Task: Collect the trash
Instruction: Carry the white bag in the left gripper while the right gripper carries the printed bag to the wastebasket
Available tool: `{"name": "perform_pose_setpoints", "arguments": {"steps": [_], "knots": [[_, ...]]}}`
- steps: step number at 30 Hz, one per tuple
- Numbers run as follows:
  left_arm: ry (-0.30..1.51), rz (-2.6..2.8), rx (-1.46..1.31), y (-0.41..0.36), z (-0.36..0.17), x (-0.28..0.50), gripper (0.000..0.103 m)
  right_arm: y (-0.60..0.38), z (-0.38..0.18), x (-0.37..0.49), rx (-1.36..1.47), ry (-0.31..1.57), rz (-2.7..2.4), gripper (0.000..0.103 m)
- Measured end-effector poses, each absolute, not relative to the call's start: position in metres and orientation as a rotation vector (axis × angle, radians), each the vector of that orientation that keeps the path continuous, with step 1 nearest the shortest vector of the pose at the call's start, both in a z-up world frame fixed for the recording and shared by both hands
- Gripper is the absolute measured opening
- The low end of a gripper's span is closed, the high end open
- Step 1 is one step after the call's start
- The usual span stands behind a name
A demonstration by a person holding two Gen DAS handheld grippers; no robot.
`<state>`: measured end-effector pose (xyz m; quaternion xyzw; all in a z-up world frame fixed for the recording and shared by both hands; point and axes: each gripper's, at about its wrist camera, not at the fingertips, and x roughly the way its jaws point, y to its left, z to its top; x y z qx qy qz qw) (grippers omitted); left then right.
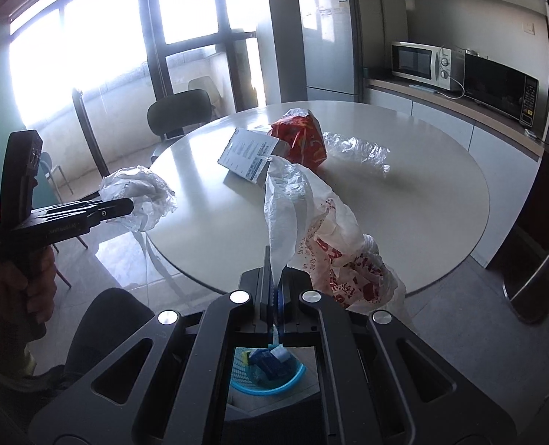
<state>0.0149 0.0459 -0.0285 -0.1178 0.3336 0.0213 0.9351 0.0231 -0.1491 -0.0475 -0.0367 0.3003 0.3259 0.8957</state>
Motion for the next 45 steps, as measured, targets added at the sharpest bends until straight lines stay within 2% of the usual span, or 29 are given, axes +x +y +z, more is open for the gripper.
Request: {"name": "perform_pose_setpoints", "arguments": {"steps": [10, 19, 45], "knots": [[0.719, 0.01, -0.229, 0.025, -0.039, -0.005, 0.019, -0.154, -0.064, -0.015, -0.062, 0.685, 0.754, 0.0], [0.809, 0.02, -0.234, 0.026, -0.079, -0.021, 0.019, -0.142, -0.097, -0.03, -0.068, 0.786, 0.808, 0.0], [1.059, 0.106, -0.325, 0.061, -0.202, 0.011, 0.019, -0.078, -0.244, 0.034, -0.105, 1.078, 0.761, 0.0]]}}
